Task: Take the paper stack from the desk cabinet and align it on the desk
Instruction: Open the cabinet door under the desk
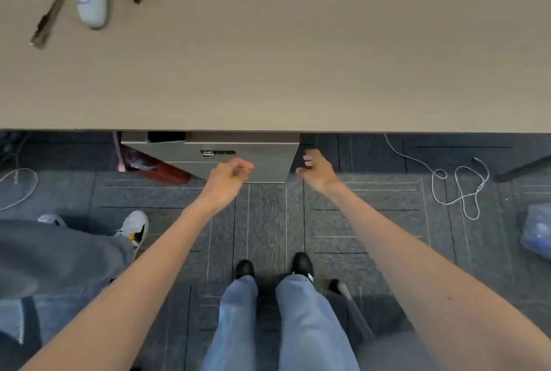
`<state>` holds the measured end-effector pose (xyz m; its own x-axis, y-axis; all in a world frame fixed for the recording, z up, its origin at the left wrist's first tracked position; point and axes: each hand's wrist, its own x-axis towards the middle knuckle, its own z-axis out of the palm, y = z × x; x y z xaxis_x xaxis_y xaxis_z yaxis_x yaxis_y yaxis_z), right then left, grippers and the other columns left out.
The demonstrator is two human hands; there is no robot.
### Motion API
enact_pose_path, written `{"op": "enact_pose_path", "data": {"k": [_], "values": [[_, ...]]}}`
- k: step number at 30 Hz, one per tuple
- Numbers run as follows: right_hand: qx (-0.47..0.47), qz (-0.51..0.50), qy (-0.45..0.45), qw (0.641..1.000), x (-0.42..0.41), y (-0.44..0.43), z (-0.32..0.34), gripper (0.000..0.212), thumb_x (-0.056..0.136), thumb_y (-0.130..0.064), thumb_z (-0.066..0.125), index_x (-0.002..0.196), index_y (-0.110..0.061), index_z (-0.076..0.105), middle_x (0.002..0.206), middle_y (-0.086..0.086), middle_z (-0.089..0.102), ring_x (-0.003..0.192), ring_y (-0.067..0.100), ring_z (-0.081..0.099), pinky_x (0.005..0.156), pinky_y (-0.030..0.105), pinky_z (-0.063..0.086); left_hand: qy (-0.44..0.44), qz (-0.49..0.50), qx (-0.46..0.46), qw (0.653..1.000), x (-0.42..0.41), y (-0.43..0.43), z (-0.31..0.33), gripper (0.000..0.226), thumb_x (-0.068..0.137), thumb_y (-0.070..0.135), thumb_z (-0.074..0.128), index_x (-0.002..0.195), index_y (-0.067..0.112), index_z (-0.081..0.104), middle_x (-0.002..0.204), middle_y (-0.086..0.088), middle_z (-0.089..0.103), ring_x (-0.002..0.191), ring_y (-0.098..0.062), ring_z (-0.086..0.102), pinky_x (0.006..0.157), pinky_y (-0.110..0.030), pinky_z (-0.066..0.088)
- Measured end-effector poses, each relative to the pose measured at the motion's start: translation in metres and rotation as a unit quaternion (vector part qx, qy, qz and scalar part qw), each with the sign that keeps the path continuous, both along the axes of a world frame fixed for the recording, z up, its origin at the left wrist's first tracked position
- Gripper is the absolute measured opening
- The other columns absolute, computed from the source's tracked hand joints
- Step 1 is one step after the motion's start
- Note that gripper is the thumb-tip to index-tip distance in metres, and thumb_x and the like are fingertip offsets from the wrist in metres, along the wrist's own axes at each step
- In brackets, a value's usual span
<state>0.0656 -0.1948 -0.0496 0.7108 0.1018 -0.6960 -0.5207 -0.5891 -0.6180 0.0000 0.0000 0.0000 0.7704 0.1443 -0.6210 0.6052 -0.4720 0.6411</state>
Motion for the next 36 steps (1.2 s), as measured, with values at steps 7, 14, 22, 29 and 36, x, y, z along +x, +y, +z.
{"op": "enact_pose_path", "data": {"k": [7,14,22,29,36], "values": [[0.018,-0.053,0.038,0.998,0.002,0.029,-0.078,0.063,0.080,-0.003,0.068,0.134,-0.008,0.036,0.125,0.006,0.050,0.122,0.019,0.045,0.099,0.034,0.043,-0.030,-0.068,0.023,0.997,-0.001,0.042,-0.065,0.029,0.099,0.019,0.045,0.118,0.012,0.066,0.126,-0.002,0.064,0.116,-0.013,0.055,0.094,-0.022,0.036],[-0.038,-0.048,-0.114,0.992,0.011,0.025,-0.107,0.048,0.078,-0.007,0.073,0.122,-0.008,0.054,0.121,0.009,0.065,0.114,0.024,0.060,0.089,0.033,0.049,0.022,-0.027,-0.015,0.999,-0.017,0.047,-0.116,0.028,0.098,0.024,0.045,0.118,0.019,0.064,0.124,0.001,0.063,0.111,-0.012,0.053,0.092,-0.025,0.037],[-0.080,0.063,-0.064,0.993,-0.027,0.014,-0.103,0.026,0.067,-0.020,0.083,0.076,-0.016,0.059,0.088,0.003,0.068,0.086,0.020,0.065,0.069,0.026,0.049,0.120,0.237,-0.181,0.947,-0.001,0.043,-0.128,0.034,0.090,0.032,0.061,0.117,0.011,0.054,0.127,-0.004,0.054,0.125,-0.022,0.051,0.103,-0.038,0.045],[-0.058,0.149,0.039,0.986,-0.074,0.023,-0.100,0.031,0.058,-0.018,0.088,0.065,-0.017,0.058,0.079,-0.001,0.067,0.072,0.009,0.059,0.059,0.019,0.038,0.169,0.362,-0.241,0.884,-0.023,0.033,-0.145,0.022,0.096,0.022,0.052,0.118,0.019,0.046,0.144,-0.011,0.042,0.133,-0.037,0.043,0.100,-0.059,0.045],[-0.029,0.284,0.197,0.938,-0.054,0.030,-0.099,0.021,0.069,-0.026,0.079,0.089,-0.026,0.071,0.103,-0.008,0.063,0.110,0.018,0.056,0.104,0.041,0.039,0.144,0.350,-0.199,0.904,-0.035,0.034,-0.156,0.045,0.099,0.013,0.043,0.137,0.023,0.023,0.133,-0.017,0.051,0.117,-0.035,0.058,0.090,-0.052,0.054]]}}
